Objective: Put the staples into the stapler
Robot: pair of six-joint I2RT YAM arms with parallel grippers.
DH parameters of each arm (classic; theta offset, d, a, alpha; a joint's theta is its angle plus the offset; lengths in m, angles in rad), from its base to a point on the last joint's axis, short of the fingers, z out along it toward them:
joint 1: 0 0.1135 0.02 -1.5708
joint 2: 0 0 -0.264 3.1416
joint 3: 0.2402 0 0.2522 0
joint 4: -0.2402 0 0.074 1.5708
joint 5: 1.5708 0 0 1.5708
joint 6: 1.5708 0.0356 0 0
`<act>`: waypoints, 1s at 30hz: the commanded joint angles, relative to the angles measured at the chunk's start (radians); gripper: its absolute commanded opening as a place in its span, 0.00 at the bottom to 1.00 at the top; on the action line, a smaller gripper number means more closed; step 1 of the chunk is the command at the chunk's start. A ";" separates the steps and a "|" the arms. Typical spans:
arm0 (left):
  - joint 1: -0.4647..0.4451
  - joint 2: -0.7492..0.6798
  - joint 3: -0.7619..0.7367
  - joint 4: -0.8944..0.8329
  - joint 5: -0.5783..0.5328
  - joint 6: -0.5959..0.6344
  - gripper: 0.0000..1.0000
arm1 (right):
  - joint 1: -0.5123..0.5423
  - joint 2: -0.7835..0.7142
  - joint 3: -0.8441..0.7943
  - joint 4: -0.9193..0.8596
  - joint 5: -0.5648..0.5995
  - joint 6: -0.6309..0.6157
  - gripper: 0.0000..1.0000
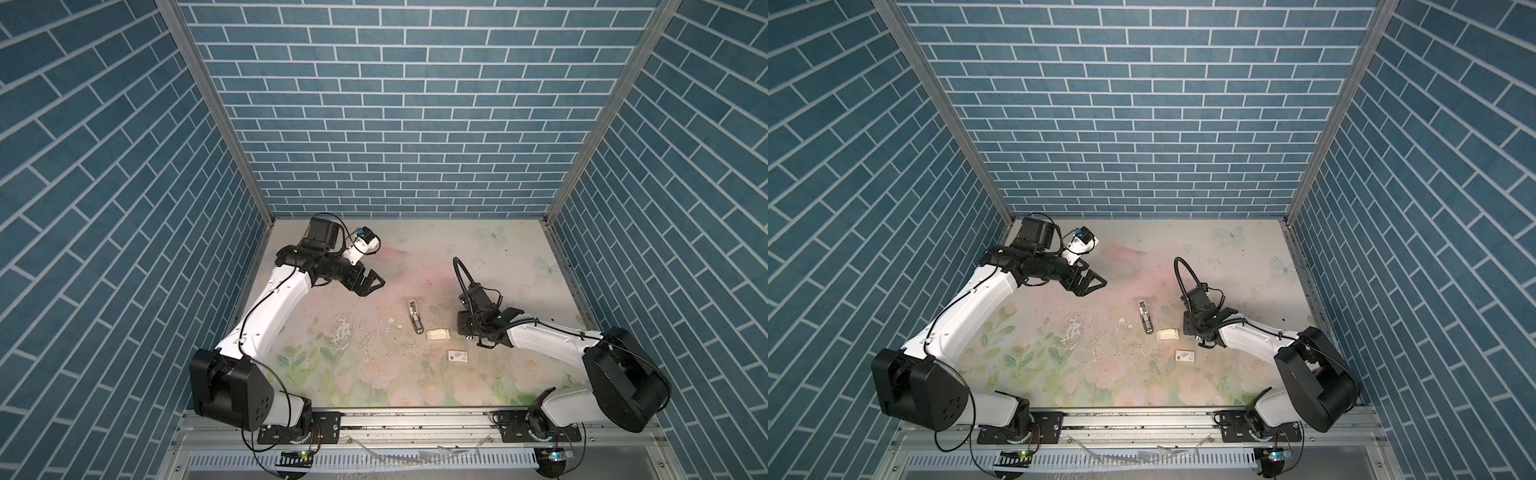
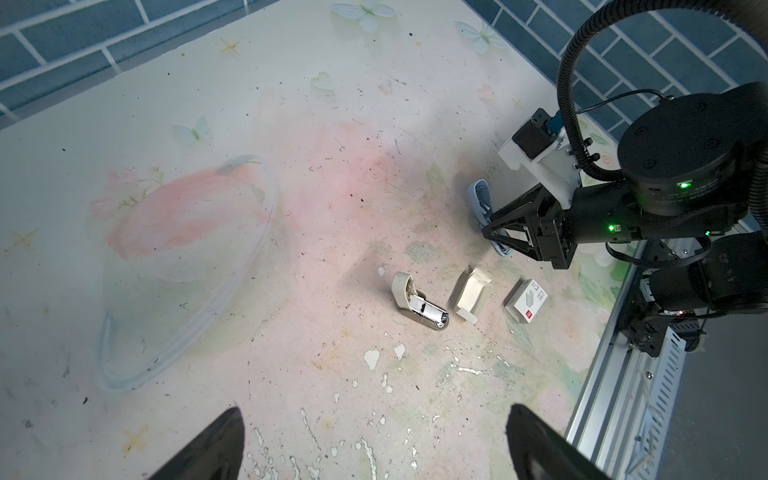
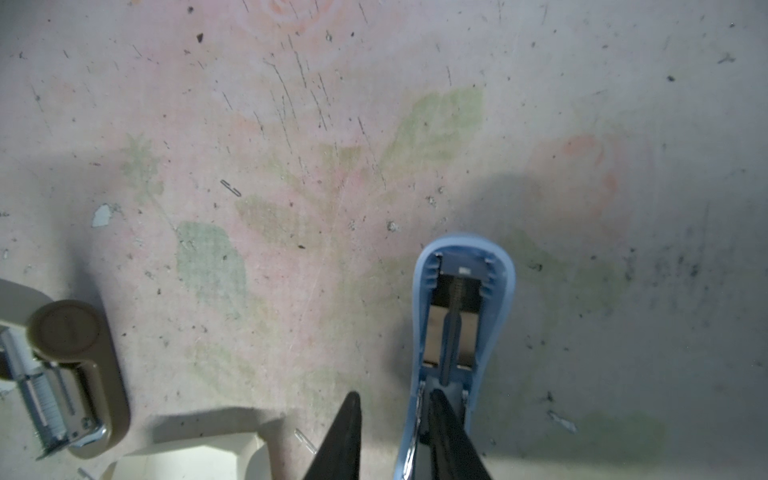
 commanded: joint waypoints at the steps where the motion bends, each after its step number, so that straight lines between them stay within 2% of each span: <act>1: 0.006 -0.017 -0.013 0.004 0.003 -0.003 1.00 | 0.000 0.017 0.005 -0.056 -0.023 0.000 0.29; 16: 0.006 -0.011 0.021 -0.011 -0.001 0.005 0.99 | 0.000 -0.031 0.061 -0.098 0.014 -0.040 0.32; 30: 0.006 0.016 0.016 -0.003 0.003 0.008 1.00 | 0.000 0.004 0.044 -0.084 0.005 -0.032 0.32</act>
